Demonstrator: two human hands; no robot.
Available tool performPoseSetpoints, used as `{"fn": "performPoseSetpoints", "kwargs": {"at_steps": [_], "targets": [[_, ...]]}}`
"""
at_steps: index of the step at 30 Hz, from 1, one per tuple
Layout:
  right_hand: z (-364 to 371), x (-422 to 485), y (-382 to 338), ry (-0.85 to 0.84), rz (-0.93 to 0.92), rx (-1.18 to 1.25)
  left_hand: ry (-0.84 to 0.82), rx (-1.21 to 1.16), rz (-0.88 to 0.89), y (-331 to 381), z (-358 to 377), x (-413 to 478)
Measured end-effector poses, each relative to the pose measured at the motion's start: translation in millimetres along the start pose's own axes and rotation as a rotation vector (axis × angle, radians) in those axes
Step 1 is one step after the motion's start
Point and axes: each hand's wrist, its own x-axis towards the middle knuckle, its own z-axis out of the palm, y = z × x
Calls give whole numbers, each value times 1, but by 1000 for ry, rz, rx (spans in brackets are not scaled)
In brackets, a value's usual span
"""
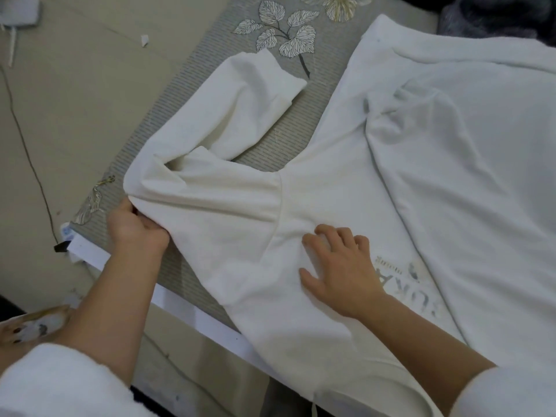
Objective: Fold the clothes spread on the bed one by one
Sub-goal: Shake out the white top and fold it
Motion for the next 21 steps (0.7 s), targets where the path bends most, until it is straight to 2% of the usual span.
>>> {"fn": "performPoseSetpoints", "kwargs": {"at_steps": [3, 6, 7, 10, 11, 13, 15, 18, 20, 21], "targets": [[11, -9, -11, -88, -65, 13, 33, 227, 13, -7, -8, -3], [22, -10, -24, -178, -240, 13, -182, 415, -2, 3, -2, -5], [24, -9, -26, -214, -264, -7, -214, 508, 40, 6, 3, -7], [19, -7, -27, -178, -235, 62, -70, 652, 339, 10, 19, -18], [15, -7, -25, -139, -194, 179, -67, 653, 447, 8, 26, -27], [1, -9, -19, -43, 6, 560, -187, 744, 643, 2, 43, -55], [-14, -12, -9, 85, 289, 930, -414, 920, 834, -16, 60, -87], [-35, -18, 22, 283, 620, 1306, -848, 1072, 1030, -64, 74, -126], [-46, -29, 48, 284, 783, 1489, -1095, 1297, 1097, -100, 66, -136], [-49, -34, 58, 259, 849, 1530, -1137, 1509, 1072, -118, 56, -137]]}}
